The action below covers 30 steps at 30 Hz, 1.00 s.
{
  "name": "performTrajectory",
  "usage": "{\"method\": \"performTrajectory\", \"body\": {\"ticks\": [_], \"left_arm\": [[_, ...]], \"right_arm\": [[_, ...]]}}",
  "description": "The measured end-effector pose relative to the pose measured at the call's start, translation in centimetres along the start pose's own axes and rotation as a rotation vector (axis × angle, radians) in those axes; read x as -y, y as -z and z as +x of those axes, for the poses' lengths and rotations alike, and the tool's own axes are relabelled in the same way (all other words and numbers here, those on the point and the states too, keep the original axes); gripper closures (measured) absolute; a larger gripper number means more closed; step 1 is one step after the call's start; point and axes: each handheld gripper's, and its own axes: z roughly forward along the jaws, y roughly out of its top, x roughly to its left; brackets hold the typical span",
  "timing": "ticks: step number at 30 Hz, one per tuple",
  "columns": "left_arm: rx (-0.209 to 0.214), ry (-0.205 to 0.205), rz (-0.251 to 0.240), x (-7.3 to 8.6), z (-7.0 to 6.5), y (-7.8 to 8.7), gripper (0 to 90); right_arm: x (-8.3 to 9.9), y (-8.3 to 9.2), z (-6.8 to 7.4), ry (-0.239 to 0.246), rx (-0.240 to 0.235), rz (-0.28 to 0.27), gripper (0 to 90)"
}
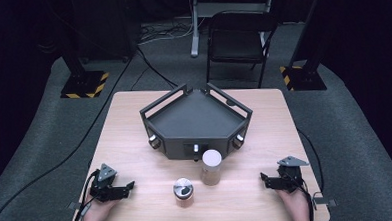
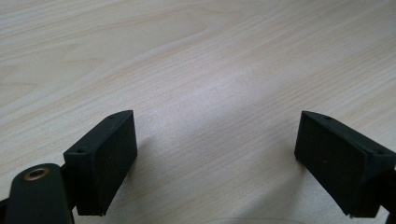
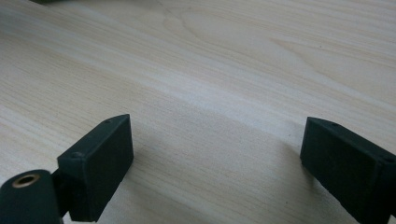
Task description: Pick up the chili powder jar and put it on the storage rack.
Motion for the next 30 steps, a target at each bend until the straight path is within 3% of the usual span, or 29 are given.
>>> {"method": "performTrajectory", "body": {"ticks": [30], "left_arm": [[0.015,-0.011,0.007,-0.05,0.28,0.05,10.0]], "right_arm": [[-0.26,-0.16,0.24,-0.013,0.013,0.011,4.4]]}}
